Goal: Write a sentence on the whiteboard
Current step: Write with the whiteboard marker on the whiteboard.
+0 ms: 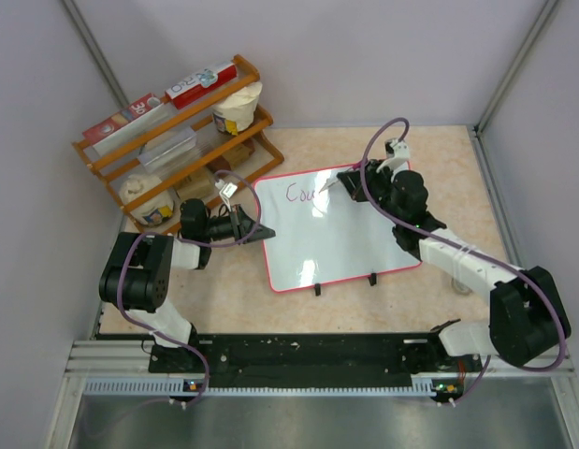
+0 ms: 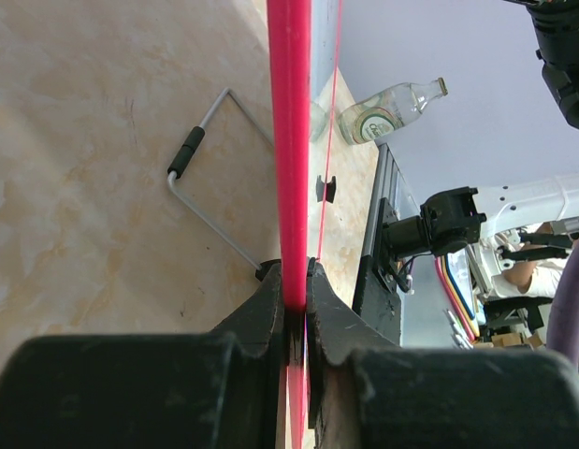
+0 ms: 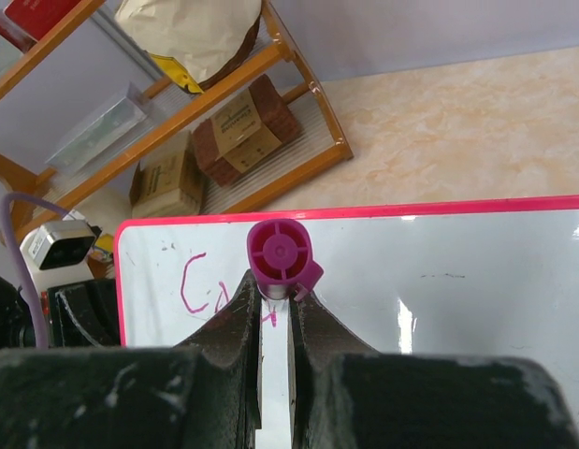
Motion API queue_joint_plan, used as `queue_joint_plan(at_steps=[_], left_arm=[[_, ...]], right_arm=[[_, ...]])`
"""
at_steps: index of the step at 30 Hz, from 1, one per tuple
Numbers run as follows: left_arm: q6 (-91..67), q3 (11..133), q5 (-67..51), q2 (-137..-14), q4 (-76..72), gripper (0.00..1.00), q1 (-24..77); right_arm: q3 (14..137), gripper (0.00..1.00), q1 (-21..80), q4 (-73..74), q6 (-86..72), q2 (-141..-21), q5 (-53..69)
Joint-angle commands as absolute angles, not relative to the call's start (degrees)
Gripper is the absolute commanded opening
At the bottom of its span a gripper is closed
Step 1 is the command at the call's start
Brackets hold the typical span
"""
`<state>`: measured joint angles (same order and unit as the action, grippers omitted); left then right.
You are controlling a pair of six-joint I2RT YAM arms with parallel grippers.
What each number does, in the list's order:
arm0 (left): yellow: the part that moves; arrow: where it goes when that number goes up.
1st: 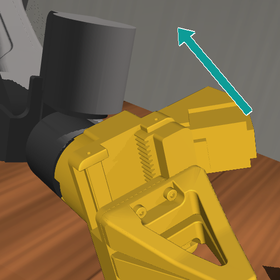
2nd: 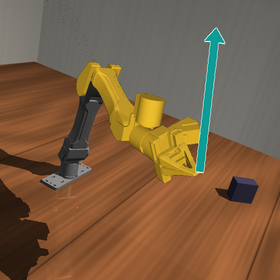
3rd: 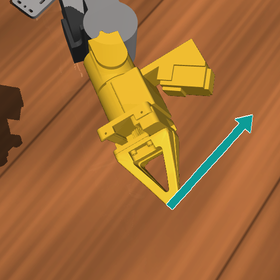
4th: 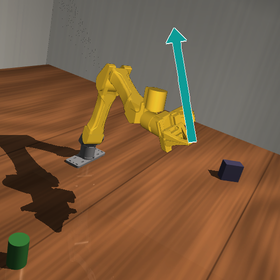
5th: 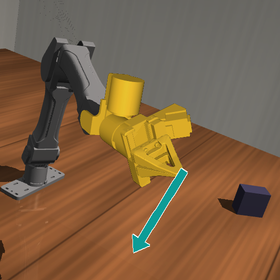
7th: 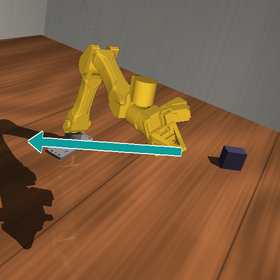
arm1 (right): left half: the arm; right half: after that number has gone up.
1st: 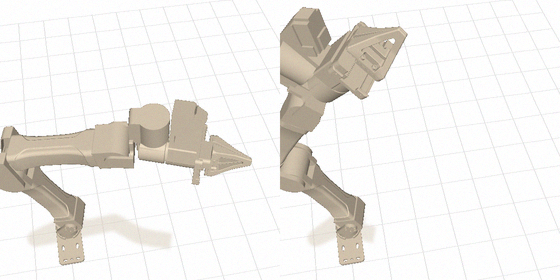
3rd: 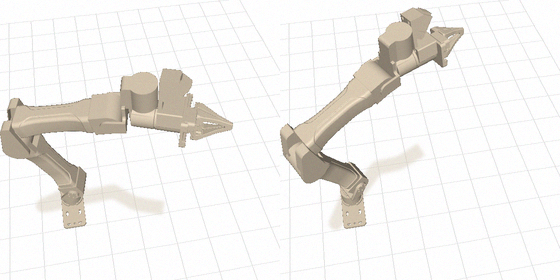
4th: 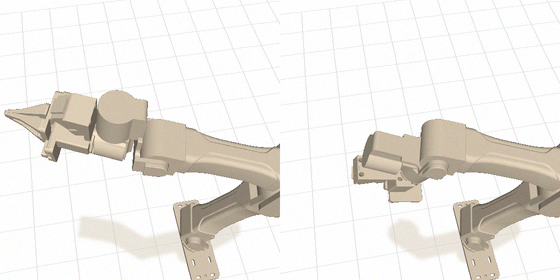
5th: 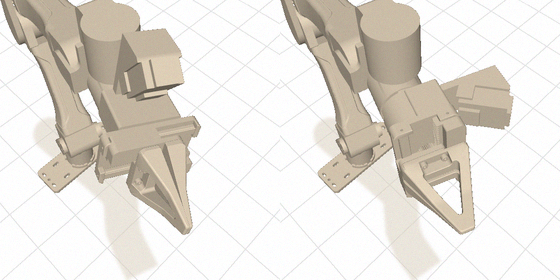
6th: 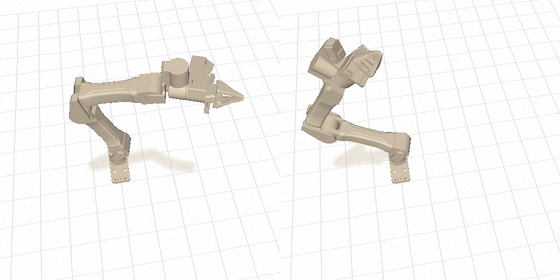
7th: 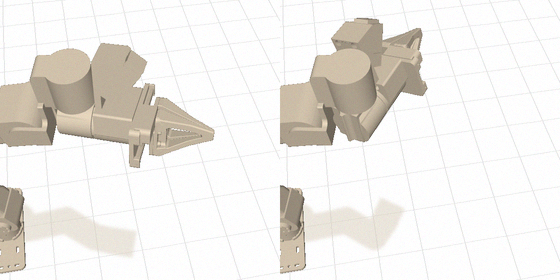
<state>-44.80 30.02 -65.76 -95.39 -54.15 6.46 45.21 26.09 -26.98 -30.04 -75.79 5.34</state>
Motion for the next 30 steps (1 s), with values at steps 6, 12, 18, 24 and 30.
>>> queue_joint_plan(at_steps=[6,12,18,24,30], left_arm=[[-40.0,31.1,-63.6,-94.7,-54.8,0.00,6.4],[-40.0,31.1,-63.6,-94.7,-54.8,0.00,6.4],[-39.9,31.1,-63.5,-94.7,-54.8,0.00,6.4],[-40.0,31.1,-63.6,-94.7,-54.8,0.00,6.4],[-39.9,31.2,-63.5,-94.7,-54.8,0.00,6.4]], right_arm=[[48.8,0.00,25.8,-27.5,-28.5,-77.3,2.8],[48.7,0.00,25.7,-27.4,-28.7,-77.1,2.3],[48.5,0.00,25.2,-27.9,-29.7,-77.2,1.8],[48.8,0.00,25.0,-27.9,-29.6,-77.4,1.9],[49.0,0.00,25.0,-26.9,-28.9,-77.7,2.0]])
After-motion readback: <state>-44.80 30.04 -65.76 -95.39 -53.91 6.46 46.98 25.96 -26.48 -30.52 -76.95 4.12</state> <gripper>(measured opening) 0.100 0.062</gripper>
